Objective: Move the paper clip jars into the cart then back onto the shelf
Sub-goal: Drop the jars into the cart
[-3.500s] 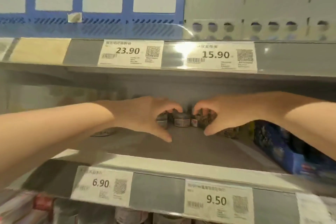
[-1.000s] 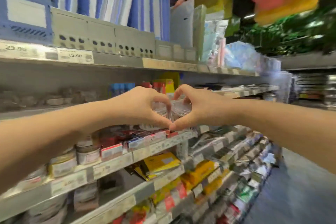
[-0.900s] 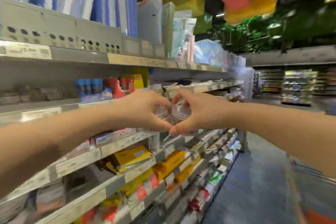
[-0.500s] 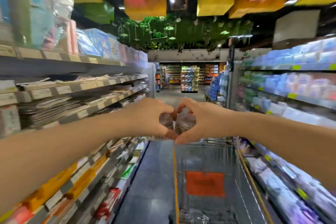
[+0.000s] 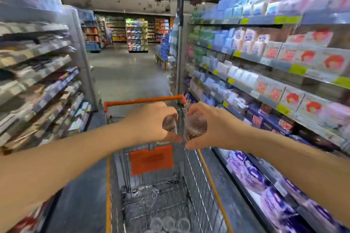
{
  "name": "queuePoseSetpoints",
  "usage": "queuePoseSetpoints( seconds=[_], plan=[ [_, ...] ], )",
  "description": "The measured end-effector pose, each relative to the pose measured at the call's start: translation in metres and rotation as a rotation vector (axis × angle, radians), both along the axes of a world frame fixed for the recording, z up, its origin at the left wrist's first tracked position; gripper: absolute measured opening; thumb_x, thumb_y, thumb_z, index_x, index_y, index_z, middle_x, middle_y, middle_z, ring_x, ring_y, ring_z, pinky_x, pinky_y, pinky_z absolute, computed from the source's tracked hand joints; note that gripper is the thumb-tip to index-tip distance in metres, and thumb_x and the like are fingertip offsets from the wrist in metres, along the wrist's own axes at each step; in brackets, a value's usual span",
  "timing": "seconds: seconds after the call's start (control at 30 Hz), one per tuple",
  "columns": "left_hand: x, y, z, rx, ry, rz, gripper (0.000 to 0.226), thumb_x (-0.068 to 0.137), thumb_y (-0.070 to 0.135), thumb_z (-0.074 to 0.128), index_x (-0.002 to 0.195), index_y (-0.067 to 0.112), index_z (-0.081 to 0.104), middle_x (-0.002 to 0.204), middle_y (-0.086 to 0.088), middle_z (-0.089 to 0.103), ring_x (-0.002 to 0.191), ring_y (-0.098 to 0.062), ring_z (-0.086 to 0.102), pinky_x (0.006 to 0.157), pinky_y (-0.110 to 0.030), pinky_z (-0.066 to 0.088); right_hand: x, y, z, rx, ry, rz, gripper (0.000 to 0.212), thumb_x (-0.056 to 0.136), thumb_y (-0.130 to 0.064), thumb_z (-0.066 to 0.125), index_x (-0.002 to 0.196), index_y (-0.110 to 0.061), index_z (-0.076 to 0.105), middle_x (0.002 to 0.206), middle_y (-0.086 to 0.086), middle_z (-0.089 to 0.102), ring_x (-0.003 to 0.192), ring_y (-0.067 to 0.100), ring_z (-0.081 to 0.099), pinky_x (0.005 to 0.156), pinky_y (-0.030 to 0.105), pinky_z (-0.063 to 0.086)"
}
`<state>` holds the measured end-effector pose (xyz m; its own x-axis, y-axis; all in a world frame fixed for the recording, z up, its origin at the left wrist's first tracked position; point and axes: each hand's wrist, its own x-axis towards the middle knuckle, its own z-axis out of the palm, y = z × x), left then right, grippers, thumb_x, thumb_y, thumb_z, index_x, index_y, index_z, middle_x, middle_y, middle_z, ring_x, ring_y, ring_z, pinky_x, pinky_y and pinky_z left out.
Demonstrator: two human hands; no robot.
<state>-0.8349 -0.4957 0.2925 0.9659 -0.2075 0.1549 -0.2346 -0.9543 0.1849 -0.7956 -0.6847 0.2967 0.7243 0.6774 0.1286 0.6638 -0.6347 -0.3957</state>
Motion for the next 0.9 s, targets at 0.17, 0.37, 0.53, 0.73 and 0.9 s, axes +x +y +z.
queuePoseSetpoints(
  seconds=[0.17, 0.37, 0.53, 0.73, 0.9],
  plan=[
    [0.043, 0.001, -0.079, -0.008, 0.129, 0.078, 0.054, 0.072, 0.060, 0.064, 0.112, 0.025, 0.055, 0.102, 0.004, 0.051, 0.094, -0.015, 0.051, 0.077, -0.031, 0.044, 0.050, -0.001, -0.083, 0.028, 0.186, 0.026, 0.059, 0.062, -0.039, 0.083, 0.105, -0.032, 0.043, 0.095, -0.019, 0.051, 0.082, 0.000, 0.050, 0.065, 0.005, 0.036],
    [0.065, 0.014, -0.160, -0.147, 0.220, 0.265, 0.042, 0.080, 0.048, 0.064, 0.103, 0.013, 0.056, 0.093, -0.004, 0.054, 0.080, -0.019, 0.049, 0.066, -0.025, 0.035, 0.105, 0.020, -0.161, -0.077, 0.316, 0.133, 0.059, 0.065, -0.042, 0.081, 0.109, -0.031, 0.042, 0.107, -0.014, 0.052, 0.093, 0.004, 0.050, 0.067, 0.014, 0.036],
    [0.057, 0.028, -0.257, -0.142, 0.347, 0.447, 0.041, 0.082, 0.051, 0.061, 0.102, 0.017, 0.050, 0.095, 0.000, 0.044, 0.081, -0.019, 0.050, 0.063, -0.029, 0.038, 0.114, 0.044, -0.241, -0.102, 0.464, 0.125, 0.059, 0.069, -0.033, 0.081, 0.114, -0.025, 0.043, 0.097, -0.019, 0.044, 0.080, -0.003, 0.047, 0.063, 0.006, 0.036],
    [0.033, 0.040, -0.367, -0.153, 0.576, 0.594, 0.049, 0.088, 0.051, 0.052, 0.122, 0.018, 0.040, 0.097, -0.002, 0.037, 0.079, -0.022, 0.047, 0.068, -0.031, 0.041, 0.094, 0.043, -0.373, -0.205, 0.595, -0.096, 0.066, 0.077, -0.037, 0.075, 0.128, -0.016, 0.039, 0.126, 0.004, 0.044, 0.094, 0.015, 0.045, 0.073, 0.026, 0.037],
    [0.014, 0.031, -0.441, -0.157, 0.685, 0.649, 0.051, 0.088, 0.045, 0.054, 0.126, 0.015, 0.038, 0.115, -0.013, 0.044, 0.093, -0.032, 0.054, 0.074, -0.037, 0.048, 0.070, 0.017, -0.457, -0.294, 0.672, -0.317, 0.066, 0.077, -0.039, 0.074, 0.126, -0.012, 0.038, 0.125, 0.010, 0.043, 0.088, 0.021, 0.050, 0.070, 0.034, 0.046]
  ],
)
